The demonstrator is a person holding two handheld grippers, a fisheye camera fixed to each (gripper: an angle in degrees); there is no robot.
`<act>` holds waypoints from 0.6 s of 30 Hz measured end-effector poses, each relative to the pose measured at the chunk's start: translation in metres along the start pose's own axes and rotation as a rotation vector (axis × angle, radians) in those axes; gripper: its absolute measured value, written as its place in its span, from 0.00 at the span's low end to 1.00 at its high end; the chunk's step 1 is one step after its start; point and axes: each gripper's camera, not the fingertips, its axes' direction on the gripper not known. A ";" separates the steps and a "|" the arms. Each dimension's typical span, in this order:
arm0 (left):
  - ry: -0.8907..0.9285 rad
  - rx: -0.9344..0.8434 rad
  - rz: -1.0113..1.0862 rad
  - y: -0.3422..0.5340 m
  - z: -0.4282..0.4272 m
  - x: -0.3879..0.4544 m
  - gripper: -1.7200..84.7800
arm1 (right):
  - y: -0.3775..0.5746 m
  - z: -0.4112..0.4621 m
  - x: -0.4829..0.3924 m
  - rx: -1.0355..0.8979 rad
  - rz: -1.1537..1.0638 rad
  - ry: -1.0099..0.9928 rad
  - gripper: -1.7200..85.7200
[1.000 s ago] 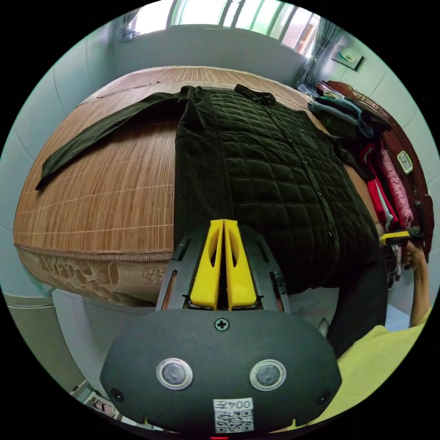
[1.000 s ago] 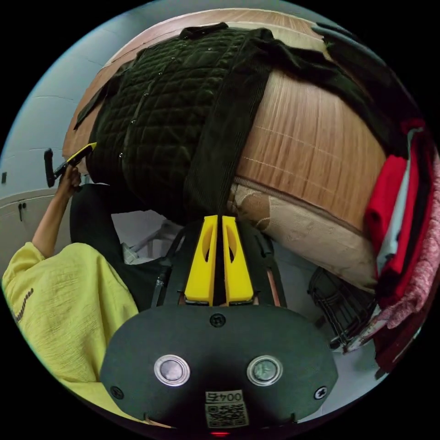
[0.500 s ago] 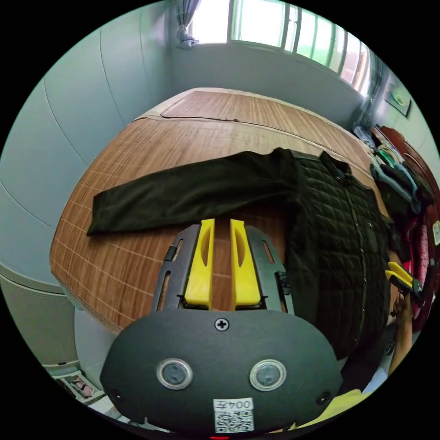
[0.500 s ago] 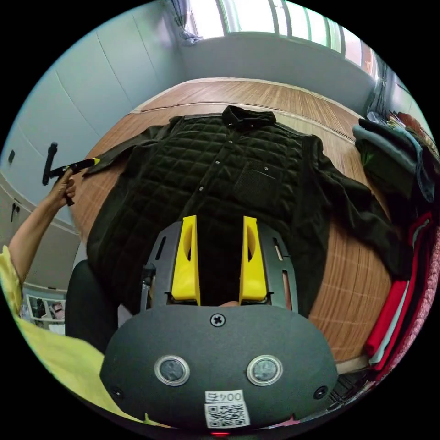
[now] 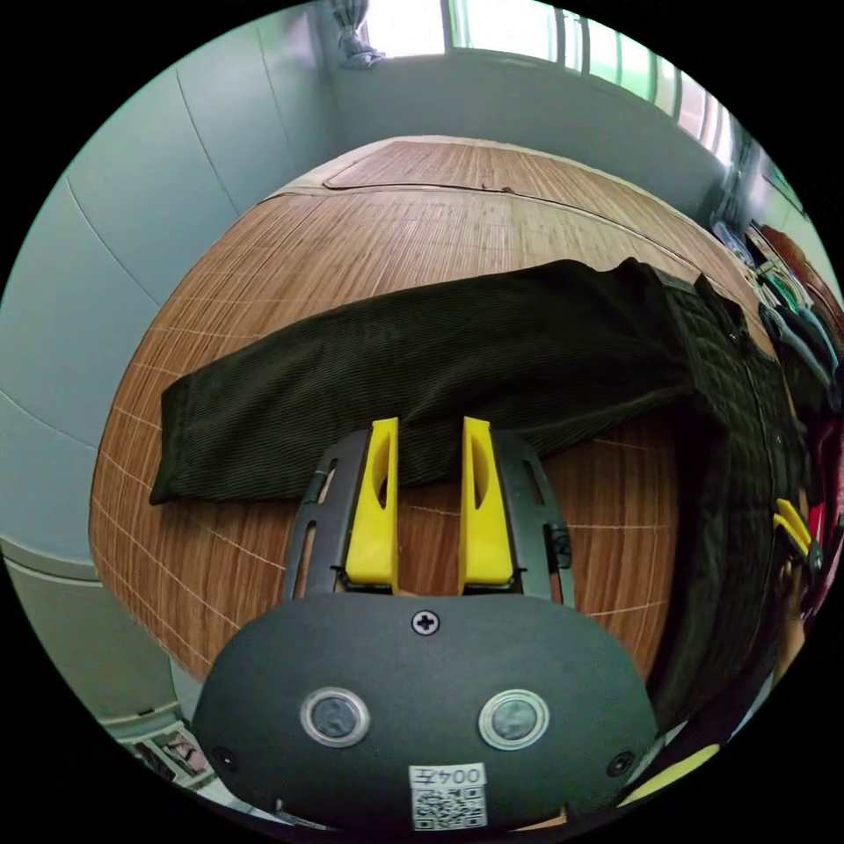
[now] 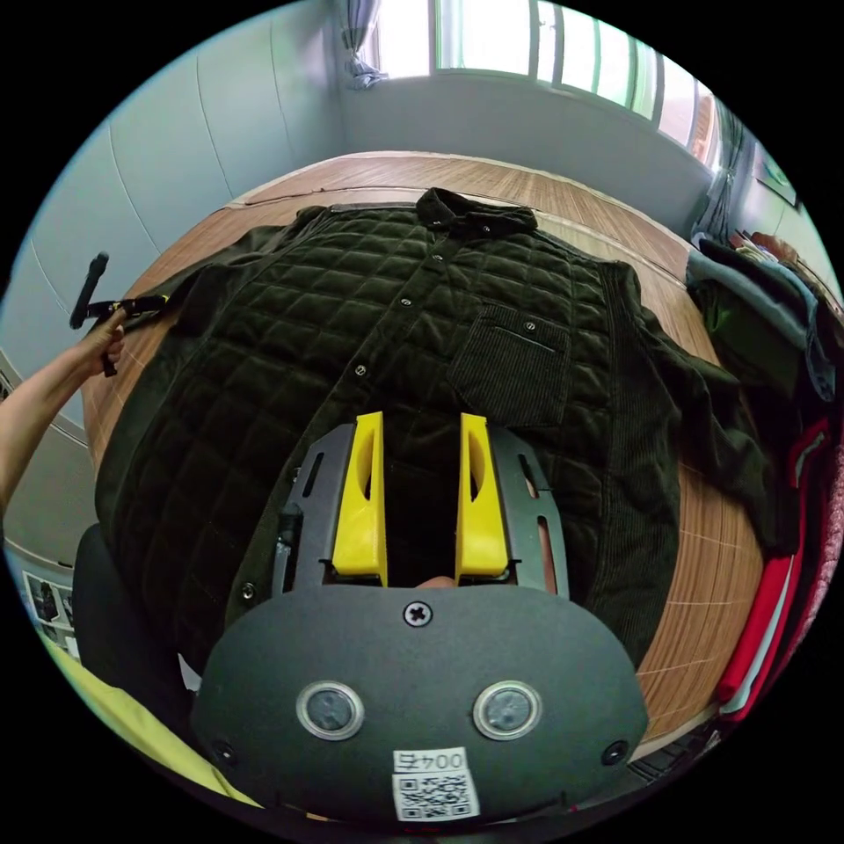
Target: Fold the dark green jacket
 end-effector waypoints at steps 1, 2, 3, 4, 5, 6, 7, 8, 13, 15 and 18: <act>0.005 -0.006 -0.002 -0.003 0.001 -0.001 0.14 | -0.001 0.001 -0.001 0.001 0.001 -0.003 0.17; 0.022 -0.031 -0.015 -0.010 0.002 -0.004 0.13 | -0.003 0.002 -0.003 0.001 0.001 -0.002 0.17; 0.007 -0.075 -0.040 -0.019 0.000 -0.004 0.13 | -0.005 0.004 -0.007 0.002 -0.002 0.005 0.17; -0.034 -0.094 -0.058 -0.024 -0.003 -0.003 0.13 | -0.006 0.005 -0.009 0.002 -0.004 0.009 0.17; -0.075 -0.056 -0.038 -0.033 -0.016 0.005 0.12 | -0.009 0.007 -0.012 0.003 -0.007 0.015 0.17; -0.053 0.019 -0.013 -0.042 -0.032 0.017 0.11 | -0.011 0.008 -0.013 0.004 -0.007 0.015 0.17; -0.032 0.048 0.001 -0.048 -0.038 0.025 0.10 | -0.012 0.009 -0.014 0.005 -0.006 0.014 0.17; 0.009 0.094 0.045 -0.063 -0.048 0.046 0.09 | -0.015 0.011 -0.016 0.005 -0.005 0.013 0.17; 0.098 0.146 0.226 -0.132 -0.047 0.165 0.07 | -0.027 0.017 -0.022 0.004 -0.010 0.026 0.17; 0.060 0.096 0.234 -0.160 -0.024 0.211 0.07 | -0.033 0.020 -0.023 0.004 -0.010 0.025 0.17; 0.045 0.032 0.150 -0.180 0.013 0.238 0.08 | -0.041 0.024 -0.024 0.005 -0.011 0.027 0.17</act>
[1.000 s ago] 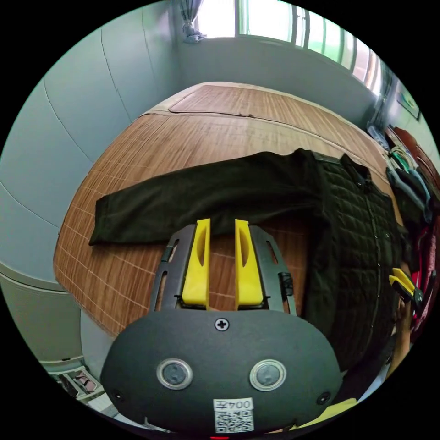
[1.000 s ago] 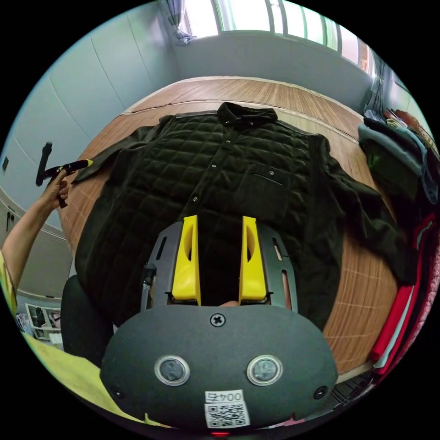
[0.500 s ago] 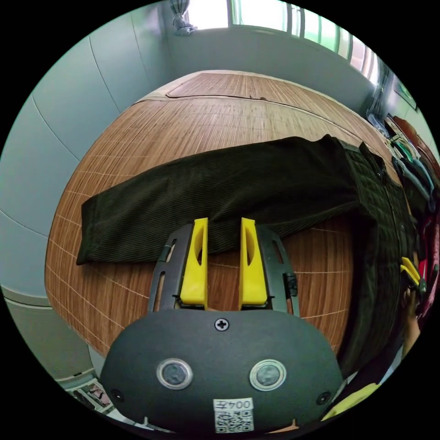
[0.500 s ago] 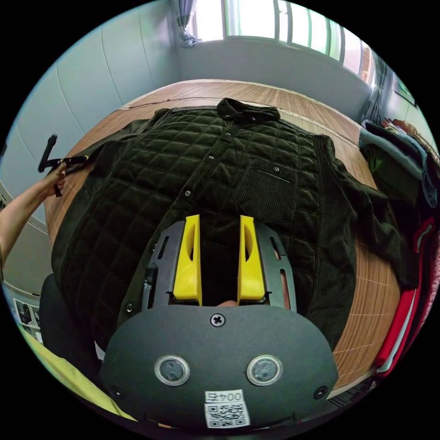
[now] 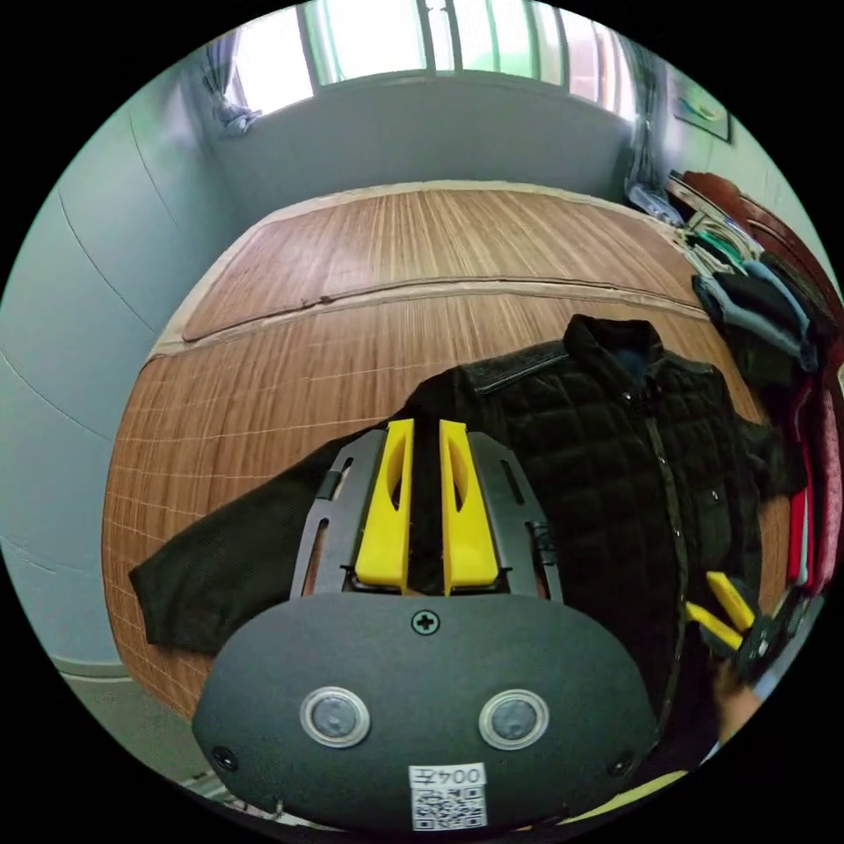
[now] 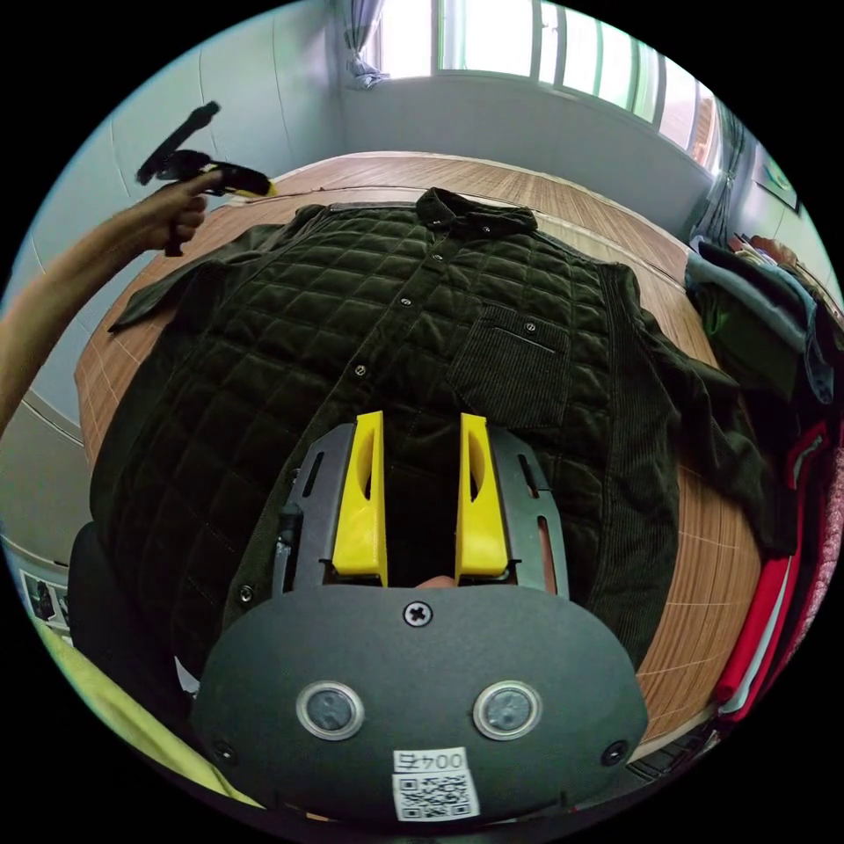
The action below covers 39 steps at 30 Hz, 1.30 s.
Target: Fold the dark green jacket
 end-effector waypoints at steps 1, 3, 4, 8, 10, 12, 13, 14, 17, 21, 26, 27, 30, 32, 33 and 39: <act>-0.007 -0.013 -0.015 -0.002 0.008 0.003 0.08 | -0.002 0.001 0.000 0.000 0.001 -0.001 0.17; -0.042 -0.054 -0.039 -0.006 0.034 0.012 0.09 | -0.009 0.004 0.001 0.001 0.002 -0.006 0.17; -0.046 -0.051 -0.045 -0.007 0.038 0.013 0.10 | -0.010 0.005 0.002 0.001 0.003 -0.007 0.17; -0.088 -0.013 -0.056 -0.010 0.050 0.023 0.11 | -0.023 0.010 0.005 0.000 0.001 -0.005 0.17; -0.121 0.000 -0.026 -0.011 0.054 0.028 0.12 | -0.029 0.013 0.006 0.000 -0.001 -0.001 0.17; -0.133 0.017 -0.023 -0.011 0.058 0.028 0.14 | -0.037 0.016 0.009 0.001 0.000 -0.003 0.17; -0.124 0.020 -0.029 -0.011 0.060 0.026 0.15 | -0.039 0.017 0.010 0.001 0.000 -0.003 0.17; -0.091 0.023 -0.052 -0.012 0.062 0.021 0.15 | -0.043 0.018 0.012 0.001 0.000 -0.004 0.17; -0.031 0.048 -0.083 -0.011 0.067 0.015 0.16 | -0.053 0.022 0.018 0.001 0.000 -0.004 0.16; -0.070 0.067 -0.054 -0.015 0.068 0.032 0.16 | -0.068 0.027 0.026 0.002 -0.001 -0.003 0.17; -0.166 0.223 0.031 -0.009 0.038 0.073 0.15 | -0.085 0.033 0.040 0.002 0.003 -0.011 0.17; -0.192 0.241 0.074 -0.008 0.040 0.088 0.14 | -0.090 0.034 0.043 0.000 0.004 -0.013 0.16; -0.230 0.139 0.151 -0.018 0.065 0.110 0.13 | -0.105 0.030 0.063 -0.018 0.025 -0.085 0.15; -0.229 0.125 0.173 -0.023 0.073 0.114 0.12 | -0.121 0.019 0.086 0.010 0.019 -0.155 0.10; -0.228 0.130 0.192 -0.024 0.077 0.116 0.12 | -0.137 0.009 0.107 0.065 0.038 -0.130 0.11; -0.241 0.153 0.220 -0.028 0.086 0.127 0.09 | -0.268 0.015 0.231 0.154 0.131 0.020 0.13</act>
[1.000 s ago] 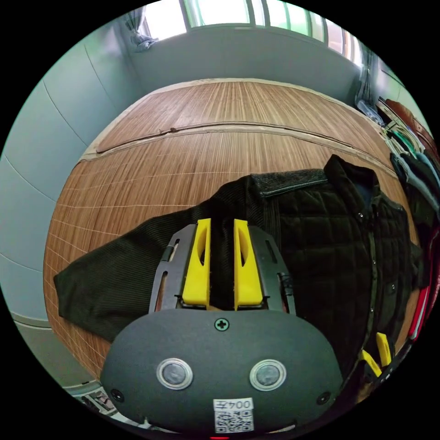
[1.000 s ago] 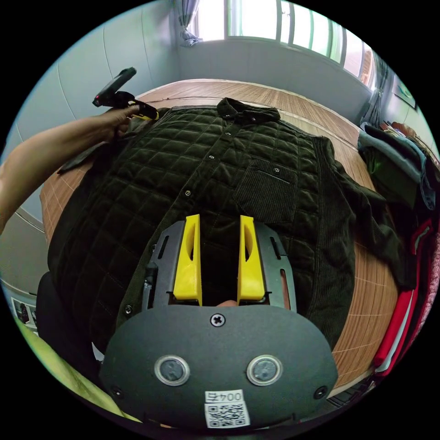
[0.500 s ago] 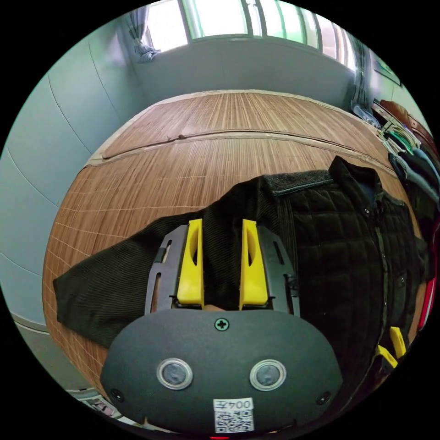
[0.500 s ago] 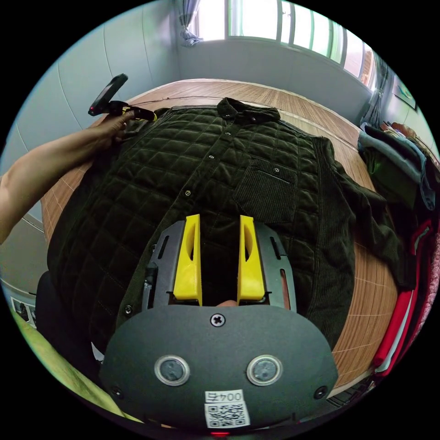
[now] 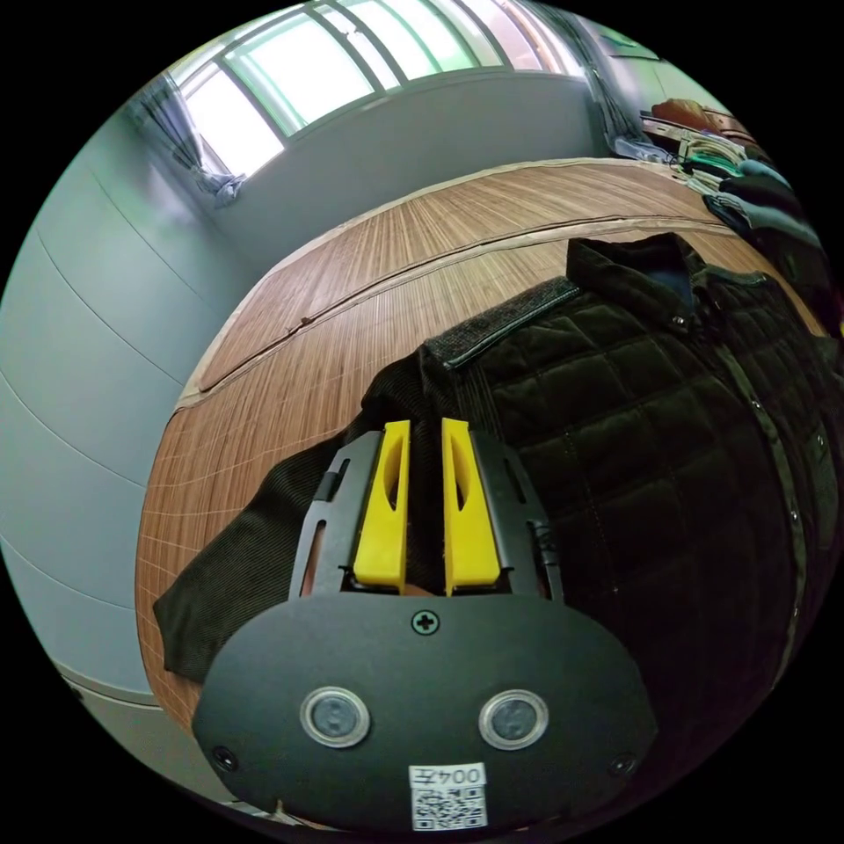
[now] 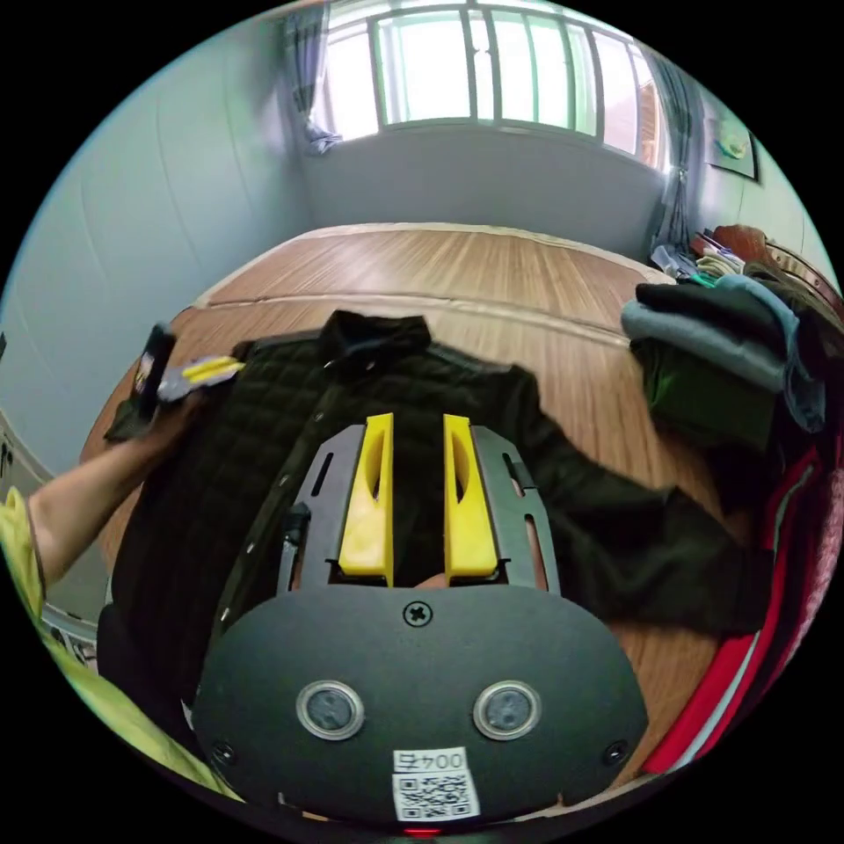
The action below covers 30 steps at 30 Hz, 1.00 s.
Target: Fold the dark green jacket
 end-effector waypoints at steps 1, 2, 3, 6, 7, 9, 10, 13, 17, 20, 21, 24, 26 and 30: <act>0.004 0.000 -0.002 -0.001 0.001 0.000 0.09 | -0.012 0.008 0.008 -0.010 0.008 0.012 0.13; 0.012 -0.001 -0.006 -0.002 0.002 0.000 0.09 | -0.034 0.023 0.024 -0.035 0.021 0.035 0.13; 0.020 0.000 -0.006 -0.004 0.004 0.000 0.09 | -0.052 0.040 0.036 -0.077 0.023 0.054 0.14; 0.031 0.001 -0.009 -0.007 0.008 0.000 0.08 | -0.080 0.080 0.058 -0.206 0.020 0.080 0.15; 0.032 0.001 -0.010 -0.008 0.009 0.000 0.08 | -0.083 0.086 0.062 -0.226 0.021 0.083 0.15; 0.033 0.000 -0.009 -0.011 0.011 0.001 0.07 | -0.091 0.106 0.078 -0.267 0.033 0.066 0.16; 0.033 0.000 -0.009 -0.011 0.012 0.001 0.07 | -0.093 0.111 0.082 -0.275 0.040 0.051 0.16; 0.035 0.001 -0.009 -0.015 0.015 0.001 0.07 | -0.101 0.129 0.102 -0.310 0.095 -0.039 0.16; 0.040 0.002 -0.013 -0.019 0.020 0.000 0.06 | -0.115 0.138 0.112 -0.318 0.107 -0.127 0.13; 0.041 0.004 -0.014 -0.022 0.024 -0.001 0.06 | -0.119 0.144 0.109 -0.293 0.089 -0.069 0.11; 0.044 0.004 -0.016 -0.023 0.025 -0.002 0.06 | -0.119 0.145 0.109 -0.273 0.100 -0.060 0.11; 0.044 0.004 -0.016 -0.026 0.029 -0.004 0.06 | -0.116 0.148 0.110 -0.210 0.111 -0.039 0.11; 0.038 0.004 -0.013 -0.028 0.031 -0.004 0.06 | -0.113 0.149 0.108 -0.172 0.090 -0.018 0.11; 0.031 0.005 -0.011 -0.033 0.036 -0.006 0.07 | -0.121 0.147 0.101 -0.129 0.031 0.099 0.07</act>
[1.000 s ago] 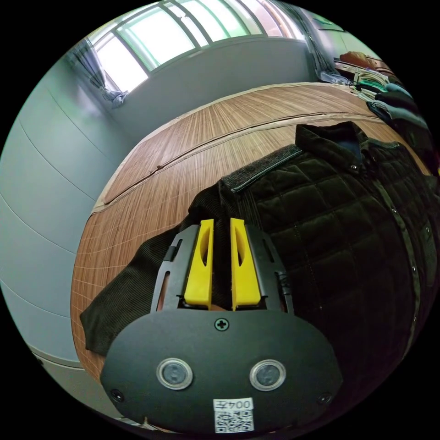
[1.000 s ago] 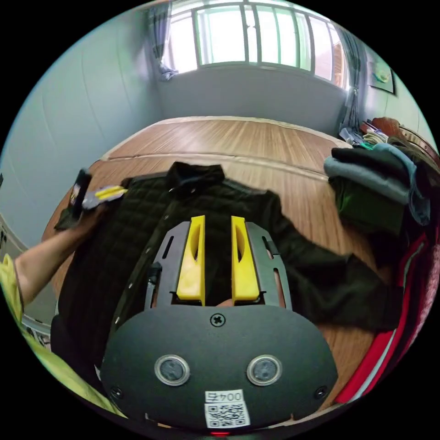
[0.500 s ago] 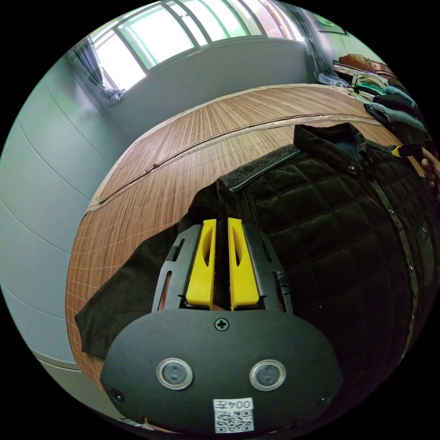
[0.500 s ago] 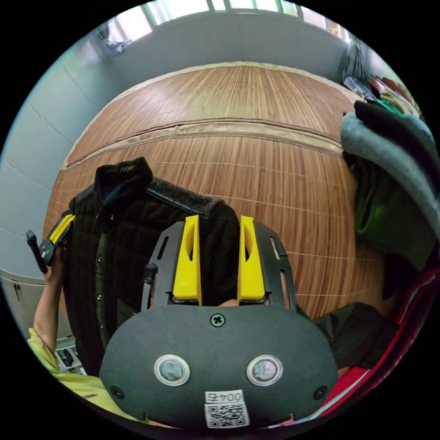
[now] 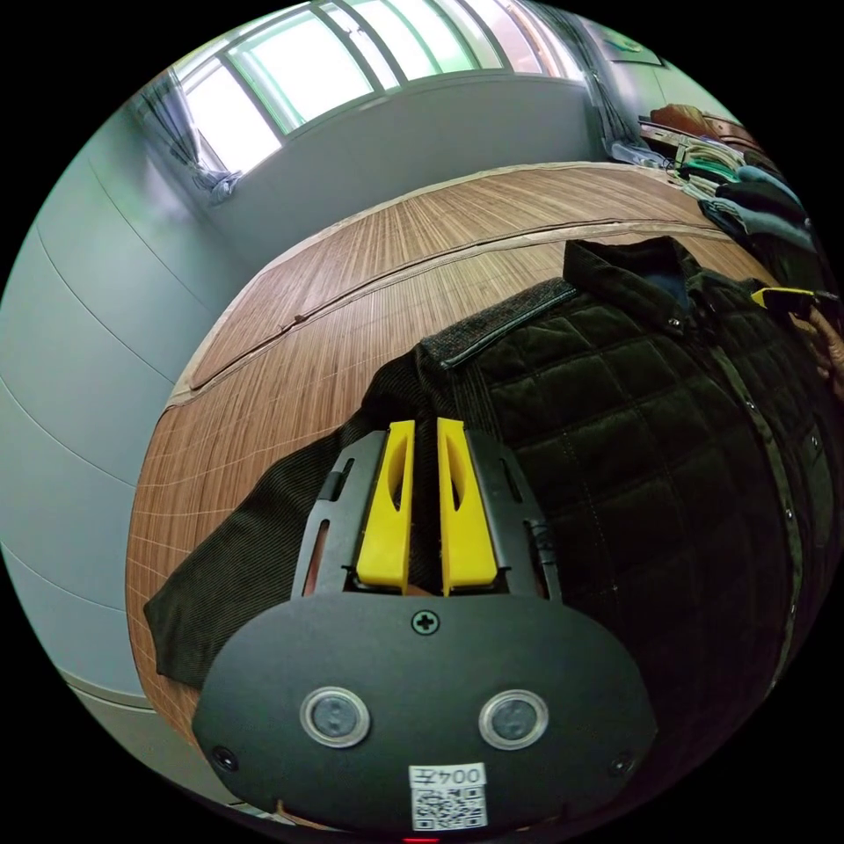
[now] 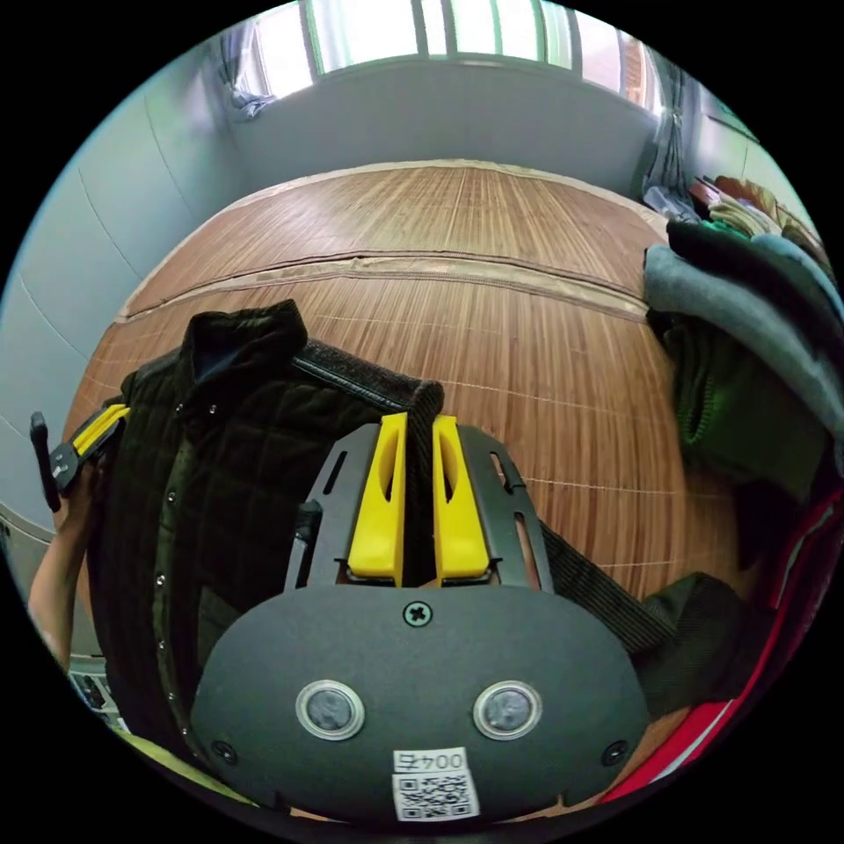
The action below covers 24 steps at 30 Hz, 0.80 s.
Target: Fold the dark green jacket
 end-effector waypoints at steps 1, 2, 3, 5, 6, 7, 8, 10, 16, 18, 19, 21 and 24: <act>0.001 0.000 -0.001 -0.001 0.001 -0.001 0.07 | -0.001 0.000 0.001 0.007 0.002 0.001 0.07; 0.004 0.000 -0.002 -0.002 0.002 -0.002 0.07 | -0.002 0.004 0.003 0.006 0.019 -0.006 0.07; 0.006 0.000 -0.002 -0.004 0.004 -0.004 0.07 | -0.001 0.009 0.005 0.010 0.033 -0.010 0.07; 0.012 -0.006 -0.001 -0.007 0.006 -0.007 0.08 | -0.002 0.013 0.004 0.021 0.032 -0.014 0.07; 0.021 -0.014 0.005 -0.011 0.006 -0.009 0.08 | -0.004 0.015 0.003 0.016 0.024 -0.003 0.07; 0.033 -0.017 0.005 -0.013 0.006 -0.012 0.08 | -0.005 0.017 0.002 0.013 0.019 0.002 0.07; 0.079 -0.010 -0.006 -0.019 0.004 -0.021 0.09 | -0.007 0.018 0.001 0.013 0.013 0.012 0.07; 0.137 0.045 -0.044 -0.030 -0.002 -0.038 0.11 | -0.009 0.021 -0.001 0.015 0.005 0.022 0.07; 0.133 0.024 0.117 -0.080 0.021 -0.054 0.16 | -0.016 0.027 -0.005 0.020 -0.010 0.055 0.07; 0.219 -0.010 0.158 -0.092 0.038 -0.058 0.17 | -0.018 0.029 -0.006 0.020 -0.015 0.063 0.07; 0.236 -0.017 0.171 -0.094 0.041 -0.059 0.17 | -0.018 0.030 -0.006 0.021 -0.015 0.063 0.07; 0.269 -0.052 0.235 -0.099 0.056 -0.057 0.17 | -0.021 0.031 -0.004 0.022 -0.012 0.054 0.07; 0.309 -0.038 0.229 -0.102 0.066 -0.062 0.17 | -0.023 0.034 -0.003 0.022 -0.010 0.048 0.07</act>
